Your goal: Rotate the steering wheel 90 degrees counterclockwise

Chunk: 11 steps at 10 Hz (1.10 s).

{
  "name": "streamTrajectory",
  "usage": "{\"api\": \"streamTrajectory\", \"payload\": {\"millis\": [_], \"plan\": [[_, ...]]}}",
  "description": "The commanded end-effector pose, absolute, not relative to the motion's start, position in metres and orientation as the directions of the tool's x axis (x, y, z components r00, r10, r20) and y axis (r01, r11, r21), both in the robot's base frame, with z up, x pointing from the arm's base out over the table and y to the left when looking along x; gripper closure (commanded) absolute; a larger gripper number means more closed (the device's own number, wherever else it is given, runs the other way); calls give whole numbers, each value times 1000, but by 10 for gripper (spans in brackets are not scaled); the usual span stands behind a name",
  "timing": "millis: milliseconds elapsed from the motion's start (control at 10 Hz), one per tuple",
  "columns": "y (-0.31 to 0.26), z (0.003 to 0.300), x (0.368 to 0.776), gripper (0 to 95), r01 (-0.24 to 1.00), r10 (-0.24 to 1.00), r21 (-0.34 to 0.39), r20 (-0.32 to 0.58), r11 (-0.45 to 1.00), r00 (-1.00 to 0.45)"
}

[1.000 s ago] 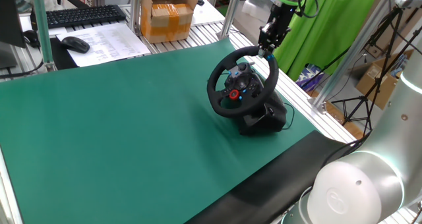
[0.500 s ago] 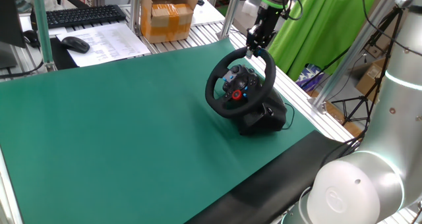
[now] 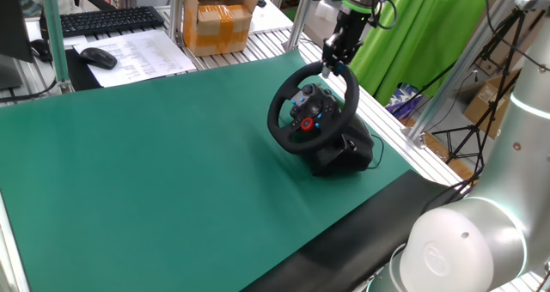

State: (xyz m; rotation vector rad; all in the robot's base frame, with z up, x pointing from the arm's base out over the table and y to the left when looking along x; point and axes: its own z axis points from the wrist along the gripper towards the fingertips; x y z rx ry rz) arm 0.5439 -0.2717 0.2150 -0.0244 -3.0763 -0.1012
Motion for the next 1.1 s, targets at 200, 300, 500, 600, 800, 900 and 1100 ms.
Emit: {"api": "streamTrajectory", "payload": {"millis": [200, 300, 500, 600, 800, 900, 1100], "plan": [[-275, 226, 535, 0, 33, 29, 56, 74, 998, -997], [-278, 232, 530, 190, 39, 34, 53, 81, 998, -996], [-281, 241, 521, 380, 29, 24, 50, 95, 998, -995], [-285, 246, 513, 380, 26, 21, 51, 99, 998, -995], [-290, 250, 501, 570, 25, 19, 53, 101, 998, -995], [-289, 251, 491, 760, 34, 28, 52, 102, 998, -994], [-285, 250, 481, 760, 49, 44, 51, 104, 997, -994]]}}
